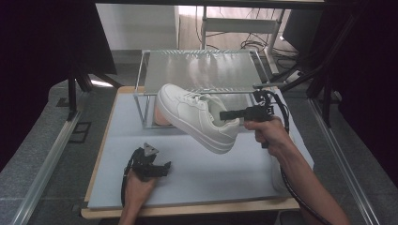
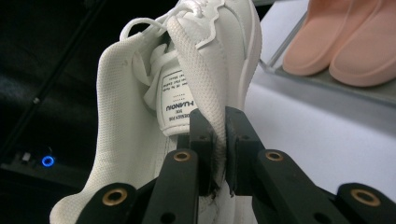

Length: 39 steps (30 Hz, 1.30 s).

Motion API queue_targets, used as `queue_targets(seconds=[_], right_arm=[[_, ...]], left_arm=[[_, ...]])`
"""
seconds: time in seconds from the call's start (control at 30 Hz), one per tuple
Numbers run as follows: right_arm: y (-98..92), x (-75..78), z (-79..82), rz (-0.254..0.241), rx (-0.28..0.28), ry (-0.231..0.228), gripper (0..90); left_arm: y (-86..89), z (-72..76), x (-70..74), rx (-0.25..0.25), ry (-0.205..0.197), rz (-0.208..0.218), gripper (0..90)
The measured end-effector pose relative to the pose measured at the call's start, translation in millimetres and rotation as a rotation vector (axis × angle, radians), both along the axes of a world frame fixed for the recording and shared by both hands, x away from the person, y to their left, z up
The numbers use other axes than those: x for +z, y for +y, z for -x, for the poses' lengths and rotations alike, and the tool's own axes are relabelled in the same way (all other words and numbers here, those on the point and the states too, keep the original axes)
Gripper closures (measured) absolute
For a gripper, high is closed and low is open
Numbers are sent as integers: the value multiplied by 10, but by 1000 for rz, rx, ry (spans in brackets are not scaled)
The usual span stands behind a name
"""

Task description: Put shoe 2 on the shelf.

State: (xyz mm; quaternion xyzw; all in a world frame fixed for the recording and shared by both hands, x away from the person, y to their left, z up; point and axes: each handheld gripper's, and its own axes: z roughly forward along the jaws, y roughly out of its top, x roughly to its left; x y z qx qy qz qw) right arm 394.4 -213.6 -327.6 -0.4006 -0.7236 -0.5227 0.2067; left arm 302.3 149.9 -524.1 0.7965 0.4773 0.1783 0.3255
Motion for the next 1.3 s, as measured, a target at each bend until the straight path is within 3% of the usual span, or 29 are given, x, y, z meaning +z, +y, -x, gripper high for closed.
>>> queue_targets(seconds=[0.3,0.5,0.83,1.3], right_arm=[[84,157,-125,-59,-41,-2,834],[149,226,-234,-73,-94,3,833],[158,218,-462,-95,-231,33,830],[126,104,-722,-58,-432,38,823]], left_arm=[[2,1,3,-4,2,-4,117],[2,0,3,-6,2,-4,117],[-1,1,0,-2,2,2,117],[3,0,2,-5,1,-3,117]])
